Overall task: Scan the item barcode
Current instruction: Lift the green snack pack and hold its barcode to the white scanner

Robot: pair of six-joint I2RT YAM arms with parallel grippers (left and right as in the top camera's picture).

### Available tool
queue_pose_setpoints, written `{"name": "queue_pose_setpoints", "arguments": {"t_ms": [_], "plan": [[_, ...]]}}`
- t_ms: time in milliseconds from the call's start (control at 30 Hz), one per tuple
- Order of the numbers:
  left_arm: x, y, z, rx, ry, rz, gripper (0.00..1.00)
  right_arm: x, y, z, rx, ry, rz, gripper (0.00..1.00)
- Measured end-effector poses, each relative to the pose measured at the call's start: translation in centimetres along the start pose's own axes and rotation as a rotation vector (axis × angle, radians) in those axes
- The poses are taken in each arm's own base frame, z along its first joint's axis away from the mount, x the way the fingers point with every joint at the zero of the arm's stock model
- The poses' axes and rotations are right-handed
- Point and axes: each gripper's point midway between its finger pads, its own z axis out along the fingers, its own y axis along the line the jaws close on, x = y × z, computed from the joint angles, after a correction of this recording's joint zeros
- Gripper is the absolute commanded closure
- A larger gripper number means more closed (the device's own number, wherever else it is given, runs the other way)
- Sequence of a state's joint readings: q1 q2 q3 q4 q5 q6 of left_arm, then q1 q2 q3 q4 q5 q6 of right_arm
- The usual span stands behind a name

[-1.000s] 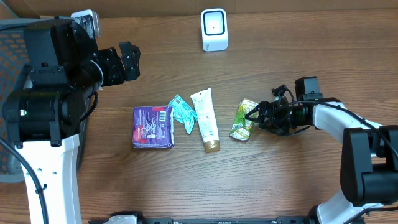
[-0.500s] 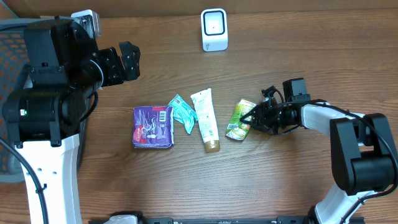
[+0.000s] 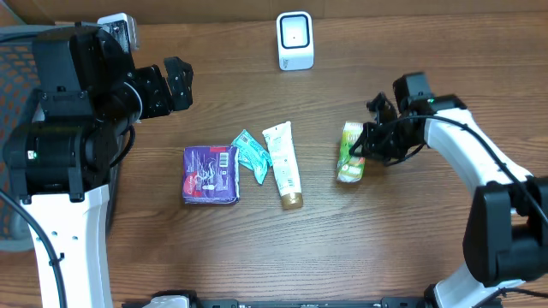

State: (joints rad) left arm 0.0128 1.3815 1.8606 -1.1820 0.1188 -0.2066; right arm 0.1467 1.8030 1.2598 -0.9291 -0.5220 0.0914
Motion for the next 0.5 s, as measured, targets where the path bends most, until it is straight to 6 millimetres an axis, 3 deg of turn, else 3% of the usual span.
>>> {"name": "queue_pose_setpoints", "arguments": {"t_ms": [100, 233, 367, 400, 500], "plan": [[0.0, 0.0, 0.0, 0.0, 0.0, 0.0, 0.0, -0.3, 0.8, -1.5, 0.004, -0.009, -0.093, 0.97], [0.0, 0.0, 0.0, 0.0, 0.0, 0.0, 0.0, 1.0, 3.7, -2.1, -0.156, 0.037, -0.18, 0.96], [0.0, 0.0, 0.0, 0.0, 0.0, 0.0, 0.0, 0.6, 8.8, -4.6, -0.403, 0.017, -0.242, 0.96], [0.0, 0.0, 0.0, 0.0, 0.0, 0.0, 0.01, 0.1, 10.9, -6.2, -0.497, 0.0, -0.268, 0.96], [0.0, 0.0, 0.0, 0.0, 0.0, 0.0, 0.0, -0.9, 14.7, -9.9, -0.648, -0.047, -0.327, 0.96]]}}
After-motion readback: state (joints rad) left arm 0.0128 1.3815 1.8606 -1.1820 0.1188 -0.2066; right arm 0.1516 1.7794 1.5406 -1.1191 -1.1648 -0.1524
